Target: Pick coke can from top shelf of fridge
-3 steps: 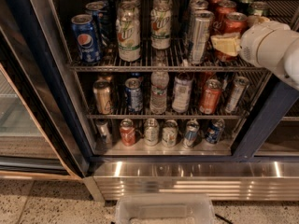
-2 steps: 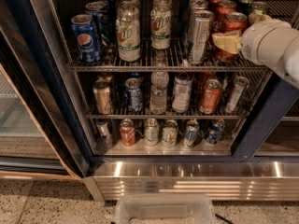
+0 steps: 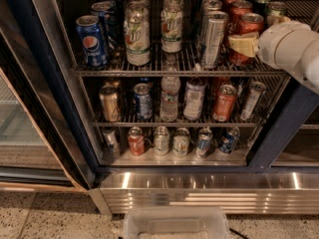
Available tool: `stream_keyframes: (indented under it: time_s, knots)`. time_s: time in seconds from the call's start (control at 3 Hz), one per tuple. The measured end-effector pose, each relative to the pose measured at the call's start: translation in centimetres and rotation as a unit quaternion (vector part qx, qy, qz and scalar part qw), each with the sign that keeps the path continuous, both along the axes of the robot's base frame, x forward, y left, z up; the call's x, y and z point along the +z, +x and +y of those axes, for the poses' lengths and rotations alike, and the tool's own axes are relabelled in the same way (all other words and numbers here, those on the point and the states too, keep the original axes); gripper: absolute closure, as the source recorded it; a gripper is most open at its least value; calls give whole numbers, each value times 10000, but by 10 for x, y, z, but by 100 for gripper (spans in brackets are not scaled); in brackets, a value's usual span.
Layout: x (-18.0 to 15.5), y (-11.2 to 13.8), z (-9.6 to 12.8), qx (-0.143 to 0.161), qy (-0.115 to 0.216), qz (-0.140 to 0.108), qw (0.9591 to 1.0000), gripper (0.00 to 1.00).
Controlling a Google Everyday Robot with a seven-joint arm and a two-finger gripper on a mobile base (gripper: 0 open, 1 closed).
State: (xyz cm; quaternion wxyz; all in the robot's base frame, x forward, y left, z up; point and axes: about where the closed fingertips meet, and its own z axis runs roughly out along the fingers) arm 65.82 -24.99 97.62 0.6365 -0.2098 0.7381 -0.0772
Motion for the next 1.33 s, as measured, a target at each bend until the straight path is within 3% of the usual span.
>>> stream_keyframes:
  time_s: [0.33,1.0,1.33]
  knots:
    - [-2,1,-4,-50,1,11,10000,35]
    - [-2,1,-4,-52,1,10,10000,77]
    - [13,6,-5,-17,41,-66,10000,100]
